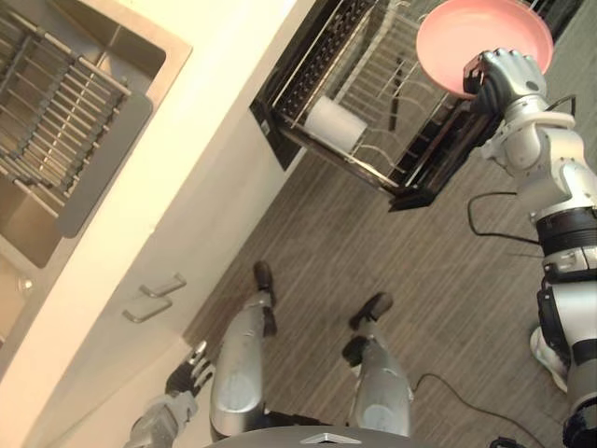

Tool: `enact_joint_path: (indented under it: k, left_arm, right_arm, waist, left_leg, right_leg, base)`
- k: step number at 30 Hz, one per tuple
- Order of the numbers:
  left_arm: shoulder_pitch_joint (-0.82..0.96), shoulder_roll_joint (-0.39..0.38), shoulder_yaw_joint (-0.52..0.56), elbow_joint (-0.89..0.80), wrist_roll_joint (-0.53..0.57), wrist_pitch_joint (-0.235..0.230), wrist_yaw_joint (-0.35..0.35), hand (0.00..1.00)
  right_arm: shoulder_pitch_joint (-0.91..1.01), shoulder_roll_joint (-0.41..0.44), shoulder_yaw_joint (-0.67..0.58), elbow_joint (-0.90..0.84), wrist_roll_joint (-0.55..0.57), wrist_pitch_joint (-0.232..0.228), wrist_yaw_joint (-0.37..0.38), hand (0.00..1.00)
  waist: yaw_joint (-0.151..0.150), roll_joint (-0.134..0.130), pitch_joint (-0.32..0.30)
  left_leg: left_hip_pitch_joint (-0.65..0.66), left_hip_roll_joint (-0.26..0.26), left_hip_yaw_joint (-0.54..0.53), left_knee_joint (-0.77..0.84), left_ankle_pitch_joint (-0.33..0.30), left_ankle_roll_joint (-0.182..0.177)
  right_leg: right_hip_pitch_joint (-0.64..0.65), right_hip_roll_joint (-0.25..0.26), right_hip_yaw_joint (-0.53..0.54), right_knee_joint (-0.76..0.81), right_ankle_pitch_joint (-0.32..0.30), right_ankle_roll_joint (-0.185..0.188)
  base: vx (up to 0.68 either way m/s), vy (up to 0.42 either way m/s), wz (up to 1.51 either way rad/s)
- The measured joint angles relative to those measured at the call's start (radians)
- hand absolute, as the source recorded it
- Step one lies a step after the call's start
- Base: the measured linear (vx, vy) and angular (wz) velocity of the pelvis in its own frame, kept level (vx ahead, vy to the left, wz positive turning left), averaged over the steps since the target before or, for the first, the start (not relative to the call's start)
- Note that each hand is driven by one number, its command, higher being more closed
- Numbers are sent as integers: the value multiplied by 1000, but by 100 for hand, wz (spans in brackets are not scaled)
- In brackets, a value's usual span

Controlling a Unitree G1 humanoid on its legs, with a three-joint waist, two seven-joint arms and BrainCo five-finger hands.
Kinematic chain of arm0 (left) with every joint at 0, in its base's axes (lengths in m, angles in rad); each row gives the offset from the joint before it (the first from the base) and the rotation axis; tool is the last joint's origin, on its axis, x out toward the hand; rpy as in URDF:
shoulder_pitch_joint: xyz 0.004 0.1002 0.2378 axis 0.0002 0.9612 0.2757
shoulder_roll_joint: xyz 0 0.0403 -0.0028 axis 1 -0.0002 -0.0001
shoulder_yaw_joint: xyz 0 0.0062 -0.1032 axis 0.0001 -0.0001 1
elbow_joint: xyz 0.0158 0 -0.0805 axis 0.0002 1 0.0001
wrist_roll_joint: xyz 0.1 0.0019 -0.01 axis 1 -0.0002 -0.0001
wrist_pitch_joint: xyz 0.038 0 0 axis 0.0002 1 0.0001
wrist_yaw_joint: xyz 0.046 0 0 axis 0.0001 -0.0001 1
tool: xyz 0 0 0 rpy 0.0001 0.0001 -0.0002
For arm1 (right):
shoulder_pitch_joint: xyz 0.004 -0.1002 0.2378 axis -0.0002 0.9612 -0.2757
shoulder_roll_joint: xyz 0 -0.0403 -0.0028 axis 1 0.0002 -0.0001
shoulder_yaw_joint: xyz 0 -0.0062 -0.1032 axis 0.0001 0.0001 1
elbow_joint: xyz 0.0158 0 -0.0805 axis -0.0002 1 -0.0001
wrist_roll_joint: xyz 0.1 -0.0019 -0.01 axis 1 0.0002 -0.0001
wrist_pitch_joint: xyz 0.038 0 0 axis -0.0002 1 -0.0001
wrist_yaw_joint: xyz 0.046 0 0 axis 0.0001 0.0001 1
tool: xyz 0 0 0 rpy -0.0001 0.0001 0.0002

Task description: Walk over to the sink, pick up the cup, carry it to the dishwasher, place the cup inside the dishwasher, then close the dishwasher door

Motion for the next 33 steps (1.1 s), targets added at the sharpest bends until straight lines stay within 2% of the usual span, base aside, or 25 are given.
enact_joint_path:
  k: [3,5,7,12,13,20,27,30,33]
  left_arm:
    - [-21,2,-17,-1,-52,21,-5,0]
    - [-30,2,-30,-4,-141,72,-31,0]
    - [-42,1,-39,-3,-187,101,-45,0]
    - [-56,1,-67,-1,-244,130,-70,0]
    - [-57,-1,-68,-1,-244,132,-71,0]
    - [-56,-8,-120,0,-244,138,-96,0]
    - [-52,-34,-145,-6,-244,125,-108,0]
    - [-42,-41,-145,-23,-244,122,-109,0]
    - [-30,-42,-144,-42,-244,117,-109,0]
  right_arm:
    - [-53,-3,22,53,38,11,26,100]
    - [-91,-5,50,59,62,11,42,100]
    - [-112,-5,52,92,98,14,66,100]
    - [-144,-15,79,145,197,58,122,100]
    - [-150,-15,82,160,199,58,137,0]
    - [-160,-16,78,202,215,100,135,0]
    - [-160,-19,28,201,233,101,74,0]
    - [-160,-20,-2,198,275,98,37,0]
    - [-165,-28,-40,166,288,96,7,0]
  waist:
    - [21,14,13]
    - [32,21,18]
    - [41,34,25]
    - [74,67,38]
    - [79,67,37]
    - [92,71,35]
    - [92,92,21]
    - [88,93,20]
    - [70,96,18]
  left_leg:
    - [-19,-10,-24,-1,3,-1]
    - [-46,-22,-29,-11,11,3]
    - [-59,-33,-40,-17,18,7]
    - [-83,-58,-54,-31,31,15]
    - [-88,-63,-60,-35,35,16]
    - [-96,-86,-81,-45,44,17]
    - [-82,-104,-103,-50,46,20]
    - [-41,-109,-103,-62,46,20]
    - [-4,-120,-110,-85,48,21]
  right_leg:
    - [-9,0,-6,-20,16,0]
    - [-39,-9,-7,-24,29,0]
    - [-51,-17,-11,-24,35,2]
    - [-80,-37,-8,-28,53,1]
    - [-88,-40,-6,-28,56,3]
    - [-100,-60,-7,-28,65,4]
    - [-86,-77,-12,-21,67,8]
    - [-50,-80,-14,-19,64,9]
    - [-19,-88,-20,-15,58,11]
  base:
    - [-32,45,4]
    - [-38,63,5]
    - [-26,63,10]
    - [-30,65,5]
    - [-23,55,-2]
    - [-20,39,3]
    - [-6,14,4]
    - [0,0,0]
    - [5,-1,5]
